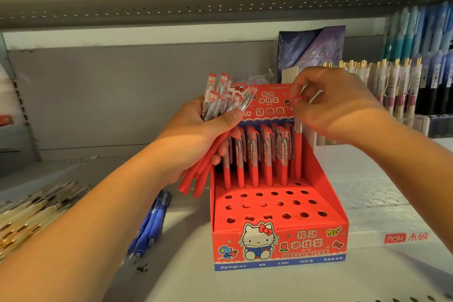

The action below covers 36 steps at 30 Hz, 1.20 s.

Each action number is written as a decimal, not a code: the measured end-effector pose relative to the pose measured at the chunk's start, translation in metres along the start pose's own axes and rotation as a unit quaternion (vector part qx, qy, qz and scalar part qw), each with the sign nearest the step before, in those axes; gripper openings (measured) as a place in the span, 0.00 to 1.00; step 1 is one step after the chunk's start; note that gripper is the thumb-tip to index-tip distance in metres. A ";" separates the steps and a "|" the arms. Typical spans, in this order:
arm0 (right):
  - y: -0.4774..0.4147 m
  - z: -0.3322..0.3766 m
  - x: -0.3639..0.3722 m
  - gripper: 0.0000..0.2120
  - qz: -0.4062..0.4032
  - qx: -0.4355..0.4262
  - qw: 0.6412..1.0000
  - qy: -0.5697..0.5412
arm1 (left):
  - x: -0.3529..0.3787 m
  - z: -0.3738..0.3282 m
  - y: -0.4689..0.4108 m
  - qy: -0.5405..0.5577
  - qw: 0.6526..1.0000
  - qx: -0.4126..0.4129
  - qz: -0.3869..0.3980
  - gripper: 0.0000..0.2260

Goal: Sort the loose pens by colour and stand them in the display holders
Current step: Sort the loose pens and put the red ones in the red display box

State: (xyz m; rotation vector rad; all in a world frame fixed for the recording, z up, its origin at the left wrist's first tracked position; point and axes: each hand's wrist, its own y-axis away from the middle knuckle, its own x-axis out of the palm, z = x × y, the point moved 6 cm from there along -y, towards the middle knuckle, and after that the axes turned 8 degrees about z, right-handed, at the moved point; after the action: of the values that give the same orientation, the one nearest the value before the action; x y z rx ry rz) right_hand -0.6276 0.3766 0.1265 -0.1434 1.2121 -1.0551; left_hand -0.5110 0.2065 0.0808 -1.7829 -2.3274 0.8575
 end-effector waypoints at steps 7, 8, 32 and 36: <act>0.004 0.000 0.014 0.10 0.106 0.015 0.994 0.027 | 0.001 0.000 0.000 0.002 1.000 -0.004 0.003 0.06; 0.004 -0.001 0.017 0.10 0.121 0.017 0.992 0.038 | 0.001 0.000 0.000 0.002 1.000 -0.004 0.004 0.07; 0.021 0.028 0.033 0.08 0.097 -0.027 0.938 -0.333 | 0.006 -0.002 0.001 0.007 0.999 0.004 0.039 0.07; 0.027 0.030 0.051 0.08 0.125 -0.002 0.893 -0.432 | 0.009 -0.005 0.003 0.007 0.999 0.003 0.052 0.07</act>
State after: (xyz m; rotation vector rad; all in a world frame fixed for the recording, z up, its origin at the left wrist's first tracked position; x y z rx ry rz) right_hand -0.5894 0.3417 0.0878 -0.4024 0.4001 -0.6321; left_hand -0.5098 0.2168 0.0812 -1.9147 -2.2391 0.8614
